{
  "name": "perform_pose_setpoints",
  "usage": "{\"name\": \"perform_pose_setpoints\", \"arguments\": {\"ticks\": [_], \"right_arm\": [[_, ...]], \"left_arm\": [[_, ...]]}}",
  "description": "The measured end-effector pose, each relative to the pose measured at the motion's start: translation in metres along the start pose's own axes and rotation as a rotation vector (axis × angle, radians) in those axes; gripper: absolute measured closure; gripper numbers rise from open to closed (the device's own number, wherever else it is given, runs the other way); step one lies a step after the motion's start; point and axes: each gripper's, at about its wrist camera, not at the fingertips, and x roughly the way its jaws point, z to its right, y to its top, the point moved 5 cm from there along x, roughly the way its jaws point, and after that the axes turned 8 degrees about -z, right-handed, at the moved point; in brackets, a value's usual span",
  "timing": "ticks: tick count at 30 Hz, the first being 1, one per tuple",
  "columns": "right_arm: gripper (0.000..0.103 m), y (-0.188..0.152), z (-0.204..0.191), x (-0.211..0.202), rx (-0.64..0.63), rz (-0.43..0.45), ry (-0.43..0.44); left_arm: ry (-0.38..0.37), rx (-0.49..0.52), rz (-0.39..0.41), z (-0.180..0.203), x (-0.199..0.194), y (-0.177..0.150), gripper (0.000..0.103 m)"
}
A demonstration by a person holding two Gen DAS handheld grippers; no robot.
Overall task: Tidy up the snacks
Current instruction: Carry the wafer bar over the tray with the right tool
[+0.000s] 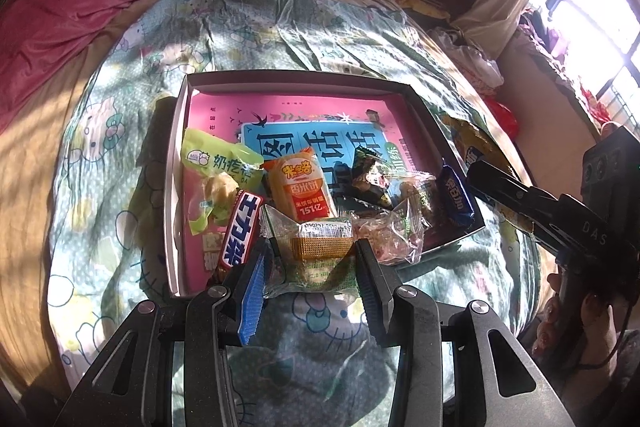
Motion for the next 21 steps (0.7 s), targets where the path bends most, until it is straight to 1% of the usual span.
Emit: {"name": "perform_pose_setpoints", "arguments": {"ticks": [10,17,21], "right_arm": [[0.076,0.01,0.007,0.018,-0.02,-0.019,-0.064],[0.076,0.009,0.014,0.025,-0.017,-0.03,-0.09],[0.076,0.008,0.015,0.026,-0.037,-0.035,-0.113]], "left_arm": [[0.007,-0.002,-0.017,-0.001,0.015,0.009,0.06],[0.01,-0.002,-0.029,-0.001,0.023,0.012,0.06],[0.008,-0.001,-0.035,0.0,0.027,0.013,0.06]]}}
